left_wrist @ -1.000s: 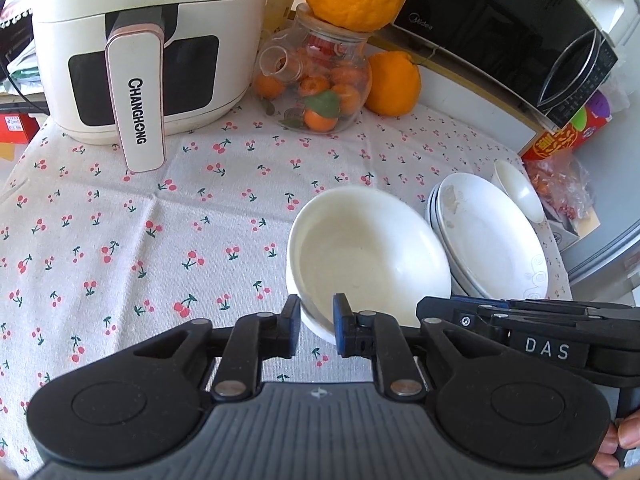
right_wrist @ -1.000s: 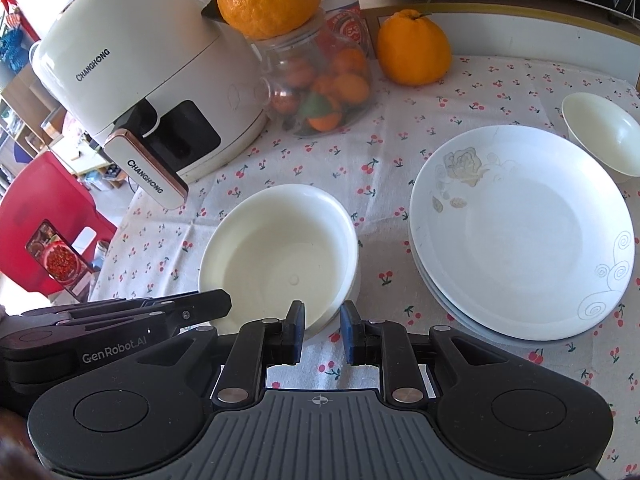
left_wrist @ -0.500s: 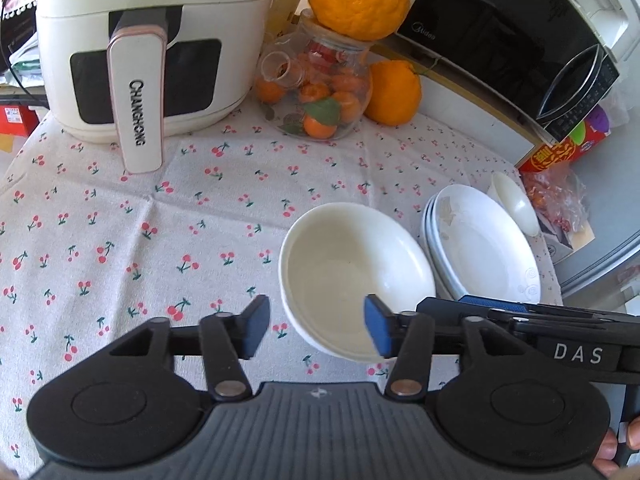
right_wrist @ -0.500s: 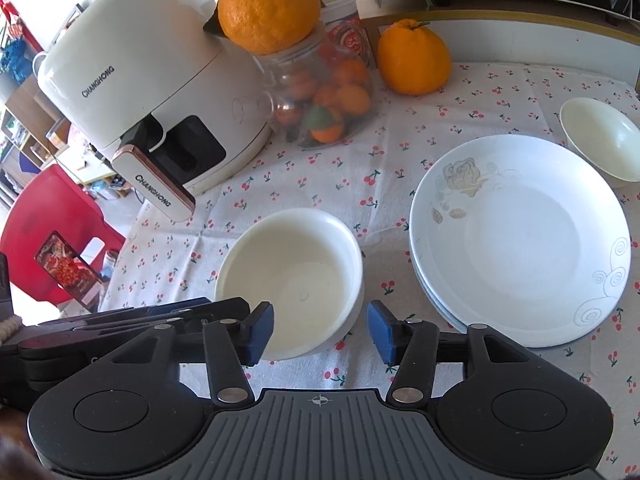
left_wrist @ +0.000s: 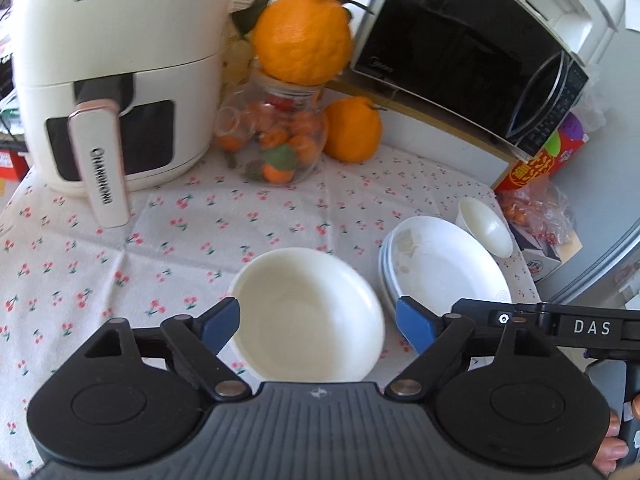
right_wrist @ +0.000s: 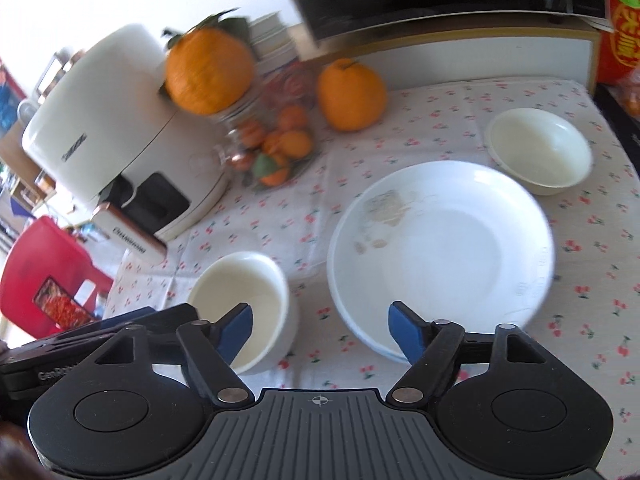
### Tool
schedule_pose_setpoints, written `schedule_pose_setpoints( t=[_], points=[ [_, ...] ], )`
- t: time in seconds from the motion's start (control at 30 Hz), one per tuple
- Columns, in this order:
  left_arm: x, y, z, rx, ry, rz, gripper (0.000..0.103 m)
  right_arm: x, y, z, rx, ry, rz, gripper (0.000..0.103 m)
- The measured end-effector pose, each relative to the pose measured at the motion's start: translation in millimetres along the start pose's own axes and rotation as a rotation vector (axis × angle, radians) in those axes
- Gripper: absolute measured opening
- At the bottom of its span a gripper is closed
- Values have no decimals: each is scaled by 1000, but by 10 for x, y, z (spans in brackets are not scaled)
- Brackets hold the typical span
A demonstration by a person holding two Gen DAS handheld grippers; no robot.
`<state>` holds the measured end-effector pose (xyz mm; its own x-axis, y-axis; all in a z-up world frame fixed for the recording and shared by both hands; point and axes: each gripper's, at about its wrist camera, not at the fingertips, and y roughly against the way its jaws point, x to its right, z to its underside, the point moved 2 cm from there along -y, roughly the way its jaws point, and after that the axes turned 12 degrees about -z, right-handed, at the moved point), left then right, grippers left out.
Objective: Organize plates and bowls
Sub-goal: 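Move both grippers to the white bowl near the microwave and close on it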
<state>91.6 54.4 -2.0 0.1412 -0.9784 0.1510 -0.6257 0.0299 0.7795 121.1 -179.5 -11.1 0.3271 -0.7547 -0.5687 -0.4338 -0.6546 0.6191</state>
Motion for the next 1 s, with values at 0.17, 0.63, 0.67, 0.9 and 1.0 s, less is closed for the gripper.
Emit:
schedule_pose_setpoints(
  t=[0.17,0.63,0.67,0.9,1.0],
  points=[
    [246,-89,-31,3,-48,-20,95,289,152,-10,40,-10,24,85],
    [843,-530,-433,-47,34,-24,102,1588,467,-385,214,-407,-16,91],
    [907,-557,-472,-43,29,-24,102,1673,468,-394,228,-454,-33,91],
    [1403,-798,-682,20,-45,-37,102,2094,384,-481,305,-644,-119,91],
    [1605,-947,-730,38,-82,-47,102,2191,320,-502,330,-669,-108,91]
  ],
)
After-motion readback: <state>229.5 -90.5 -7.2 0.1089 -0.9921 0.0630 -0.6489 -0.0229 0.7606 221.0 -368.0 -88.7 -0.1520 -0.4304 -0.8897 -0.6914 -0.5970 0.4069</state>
